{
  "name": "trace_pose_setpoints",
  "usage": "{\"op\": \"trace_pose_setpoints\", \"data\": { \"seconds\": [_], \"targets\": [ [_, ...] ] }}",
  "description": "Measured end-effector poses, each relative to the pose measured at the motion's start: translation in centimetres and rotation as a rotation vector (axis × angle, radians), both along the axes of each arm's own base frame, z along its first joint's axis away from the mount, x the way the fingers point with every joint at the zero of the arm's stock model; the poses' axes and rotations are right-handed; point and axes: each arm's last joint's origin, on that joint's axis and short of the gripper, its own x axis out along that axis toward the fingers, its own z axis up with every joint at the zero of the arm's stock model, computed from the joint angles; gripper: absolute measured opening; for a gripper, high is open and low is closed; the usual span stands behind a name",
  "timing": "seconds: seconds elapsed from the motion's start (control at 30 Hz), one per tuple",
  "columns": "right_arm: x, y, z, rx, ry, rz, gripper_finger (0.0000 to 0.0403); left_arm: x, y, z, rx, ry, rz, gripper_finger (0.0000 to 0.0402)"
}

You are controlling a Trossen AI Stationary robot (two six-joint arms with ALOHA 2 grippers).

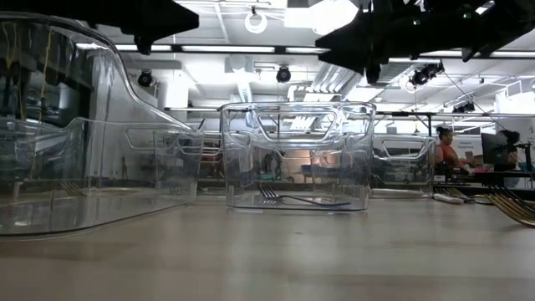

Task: Sort silverware by color (type)
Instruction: Put the gold fork into the bottom left transparent bin

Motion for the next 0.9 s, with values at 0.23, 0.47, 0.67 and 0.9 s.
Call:
{"op": "trace_pose_setpoints", "data": {
  "seconds": [0.23,0.47,0.67,0.9],
  "targets": [
    [0.00,0.00,0.18,-0.028,-0.011,0.000,0.0171,0.00,0.03,0.08,0.044,0.004,0.002,0.0048],
    [0.00,0.00,0.18,-0.028,-0.012,0.000,0.0171,0.02,0.03,0.08,0.025,0.000,0.003,0.0048],
    [0.00,0.00,0.18,-0.028,-0.012,0.000,0.0171,0.10,0.01,0.02,0.015,0.001,0.003,0.0048],
    [0.00,0.00,0.19,-0.029,-0.012,0.000,0.0171,0.27,-0.03,-0.19,0.017,0.012,0.003,0.0048]
  ]
}}
